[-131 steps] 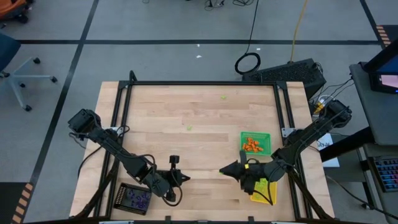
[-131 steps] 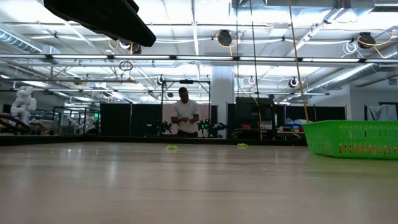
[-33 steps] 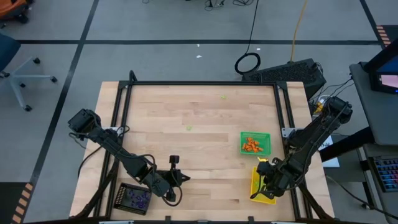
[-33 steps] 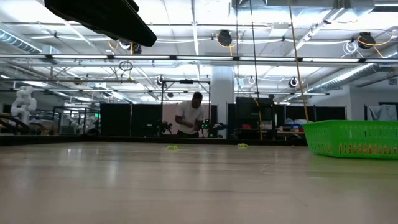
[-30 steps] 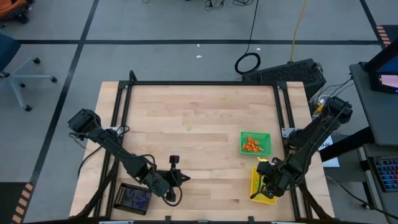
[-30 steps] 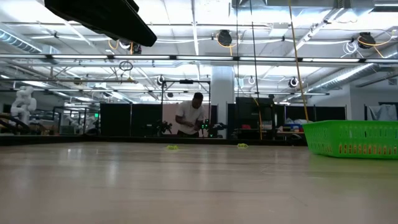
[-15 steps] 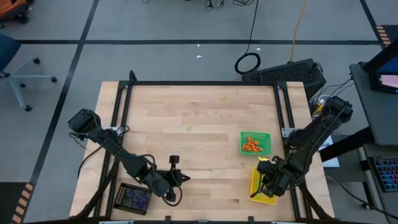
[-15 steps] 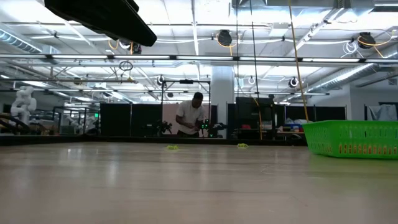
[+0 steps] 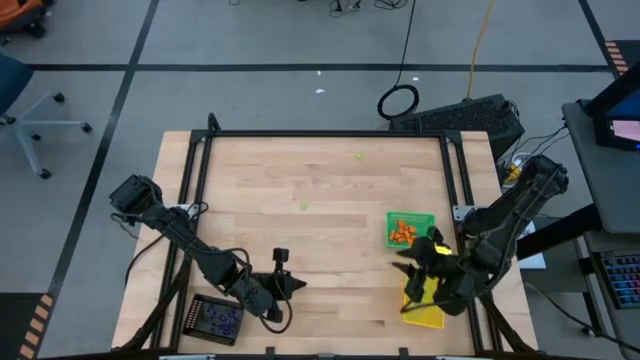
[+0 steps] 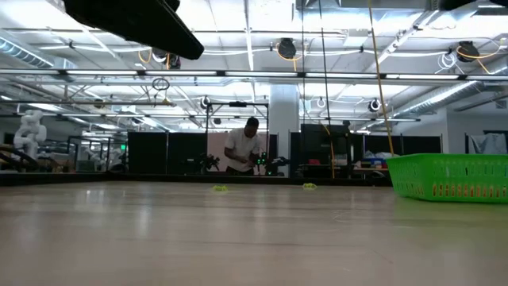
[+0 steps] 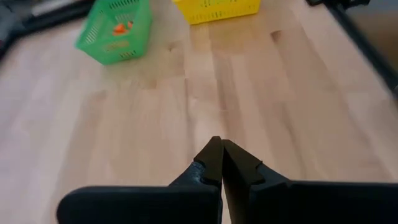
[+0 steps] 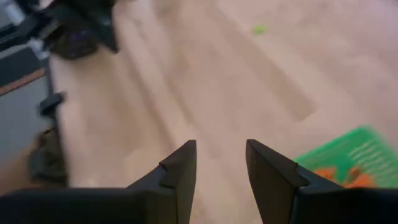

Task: Sort Halloween decoration
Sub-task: Put the green spider toy into the yellow bin

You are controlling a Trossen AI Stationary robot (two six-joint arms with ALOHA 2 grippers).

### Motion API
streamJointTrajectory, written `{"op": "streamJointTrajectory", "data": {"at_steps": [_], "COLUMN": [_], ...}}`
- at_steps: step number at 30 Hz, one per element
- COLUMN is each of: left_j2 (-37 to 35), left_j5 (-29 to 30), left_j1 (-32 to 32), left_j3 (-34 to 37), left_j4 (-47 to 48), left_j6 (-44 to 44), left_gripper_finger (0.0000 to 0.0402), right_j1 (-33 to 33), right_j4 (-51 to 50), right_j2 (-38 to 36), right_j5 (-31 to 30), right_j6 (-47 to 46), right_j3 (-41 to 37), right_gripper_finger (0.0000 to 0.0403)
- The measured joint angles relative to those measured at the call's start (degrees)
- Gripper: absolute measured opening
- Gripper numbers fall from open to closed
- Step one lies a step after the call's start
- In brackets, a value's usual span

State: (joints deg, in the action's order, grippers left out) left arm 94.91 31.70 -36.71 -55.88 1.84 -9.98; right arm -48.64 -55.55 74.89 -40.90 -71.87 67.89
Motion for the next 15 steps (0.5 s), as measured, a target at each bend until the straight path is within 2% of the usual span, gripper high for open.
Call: {"op": "streamJointTrajectory", "data": {"at_steps": [4, 11, 15], "left_j2": [0.0, 0.0, 0.0], "left_j5": [3.9, 12.9, 19.5], "left_j1": [0.0, 0.0, 0.8], "left_j3": [0.0, 0.0, 0.0], "left_j4": [0.0, 0.4, 2.0], "left_j6": [4.9, 4.9, 1.7], "left_gripper_finger": [0.0008, 0.0008, 0.0008], "right_j1": [5.2, 18.7, 27.4], "right_j4": [-0.2, 0.1, 2.9], "right_j2": [0.0, 0.0, 0.0], "right_j5": [-2.5, -2.6, -2.4], "right_j6": [5.5, 15.4, 22.6], "right_j3": [0.0, -0.4, -0.4], "right_gripper_finger": [0.0125, 0.0125, 0.0125]}}
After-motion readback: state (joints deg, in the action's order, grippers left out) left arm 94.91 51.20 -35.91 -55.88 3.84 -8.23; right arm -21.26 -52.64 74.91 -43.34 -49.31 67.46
